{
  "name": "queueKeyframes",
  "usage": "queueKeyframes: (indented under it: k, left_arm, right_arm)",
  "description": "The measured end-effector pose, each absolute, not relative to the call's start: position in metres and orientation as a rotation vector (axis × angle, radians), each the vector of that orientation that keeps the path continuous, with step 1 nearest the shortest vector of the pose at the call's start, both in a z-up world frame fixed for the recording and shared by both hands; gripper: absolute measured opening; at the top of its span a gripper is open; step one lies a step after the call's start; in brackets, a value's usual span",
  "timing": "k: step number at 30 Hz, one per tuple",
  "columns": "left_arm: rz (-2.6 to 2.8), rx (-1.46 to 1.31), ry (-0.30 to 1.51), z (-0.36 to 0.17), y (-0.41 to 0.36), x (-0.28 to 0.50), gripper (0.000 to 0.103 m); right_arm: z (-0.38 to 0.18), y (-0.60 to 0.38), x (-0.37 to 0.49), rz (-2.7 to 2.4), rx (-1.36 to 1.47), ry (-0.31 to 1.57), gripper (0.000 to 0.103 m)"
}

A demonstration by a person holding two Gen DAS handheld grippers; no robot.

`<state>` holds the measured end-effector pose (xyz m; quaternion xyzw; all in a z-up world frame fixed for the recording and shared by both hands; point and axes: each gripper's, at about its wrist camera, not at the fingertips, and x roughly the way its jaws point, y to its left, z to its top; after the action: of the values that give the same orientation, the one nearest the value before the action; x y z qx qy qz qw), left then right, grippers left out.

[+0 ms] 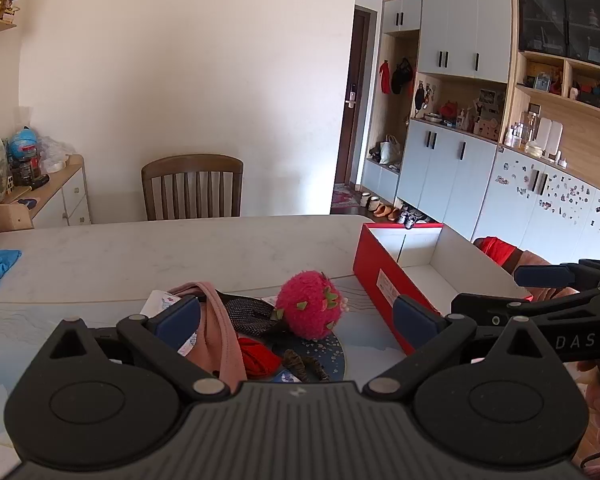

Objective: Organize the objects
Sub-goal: 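Grasp the pink fuzzy strawberry plush with the left gripper and lift it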

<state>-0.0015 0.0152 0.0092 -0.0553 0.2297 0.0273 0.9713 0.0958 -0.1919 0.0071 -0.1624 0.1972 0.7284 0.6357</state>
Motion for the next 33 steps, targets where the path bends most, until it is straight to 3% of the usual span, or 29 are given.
queueKeyframes:
  k: [15, 33]
  left_arm:
    - [0.109, -0.118, 0.492, -0.004, -0.005, 0.040, 0.103]
    - [0.257, -0.019, 0.689, -0.081, -0.030, 0.196, 0.103]
  right_arm:
    - [0.002, -0.172, 0.139, 1.634, -0.367, 0.469, 0.097]
    - [-0.041, -0.087, 0.273, 1.434, -0.482, 0.466, 0.091]
